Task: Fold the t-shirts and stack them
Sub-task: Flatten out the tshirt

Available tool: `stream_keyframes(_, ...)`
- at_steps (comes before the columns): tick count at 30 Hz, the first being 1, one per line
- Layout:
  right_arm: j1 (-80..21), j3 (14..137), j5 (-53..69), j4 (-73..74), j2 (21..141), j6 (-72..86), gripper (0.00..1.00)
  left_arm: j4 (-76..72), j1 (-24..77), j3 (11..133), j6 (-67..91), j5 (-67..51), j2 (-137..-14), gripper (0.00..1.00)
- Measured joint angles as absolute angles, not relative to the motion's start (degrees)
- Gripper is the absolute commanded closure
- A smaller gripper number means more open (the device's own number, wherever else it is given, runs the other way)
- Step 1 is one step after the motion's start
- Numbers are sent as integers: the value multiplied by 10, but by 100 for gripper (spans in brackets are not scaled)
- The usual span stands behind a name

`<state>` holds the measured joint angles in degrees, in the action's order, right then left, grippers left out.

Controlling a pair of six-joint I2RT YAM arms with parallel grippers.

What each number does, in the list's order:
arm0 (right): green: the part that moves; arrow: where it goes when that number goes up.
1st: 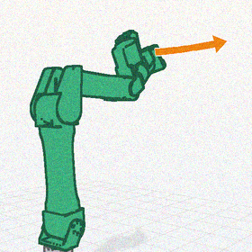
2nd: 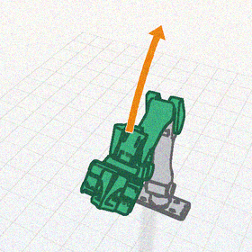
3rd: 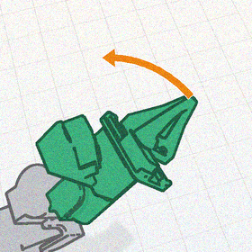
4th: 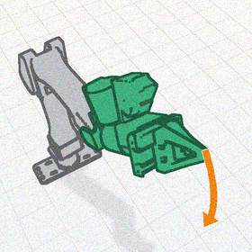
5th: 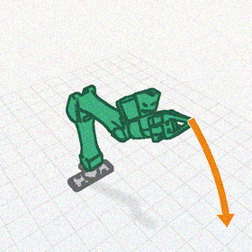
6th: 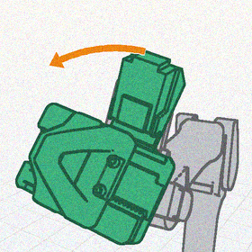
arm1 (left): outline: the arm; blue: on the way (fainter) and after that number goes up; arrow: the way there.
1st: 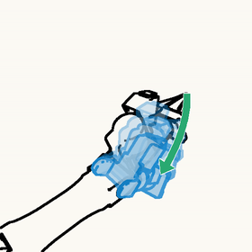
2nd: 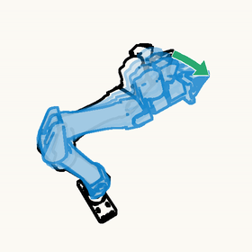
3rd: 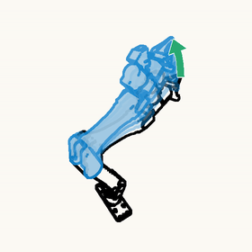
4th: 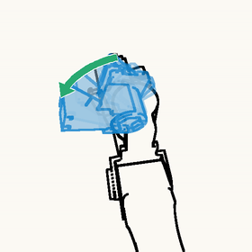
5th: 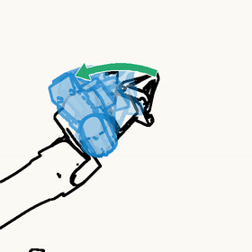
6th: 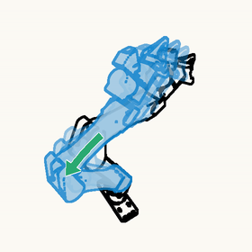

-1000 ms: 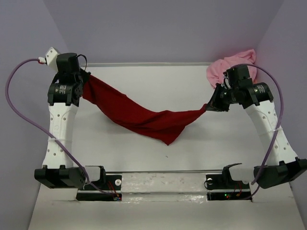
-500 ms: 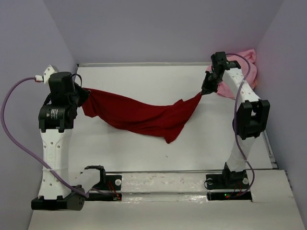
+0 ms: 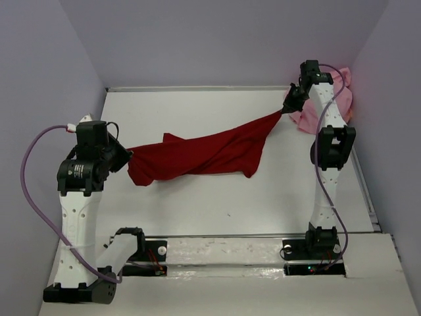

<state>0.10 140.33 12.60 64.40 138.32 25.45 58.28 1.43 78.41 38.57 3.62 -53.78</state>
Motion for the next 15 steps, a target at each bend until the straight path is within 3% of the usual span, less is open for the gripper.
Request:
stream_keyframes(5,10,1356,134,639,1378,253,100,618,19,736,364,-5,-515,97)
stream_keyframes(10,10,1319,142,641,1378,252,100,635,23,676,329,-46,-500,53)
stream_keyframes(15,10,1321,150,640,1375,252,100,628,36,621,303,-83,-498,48)
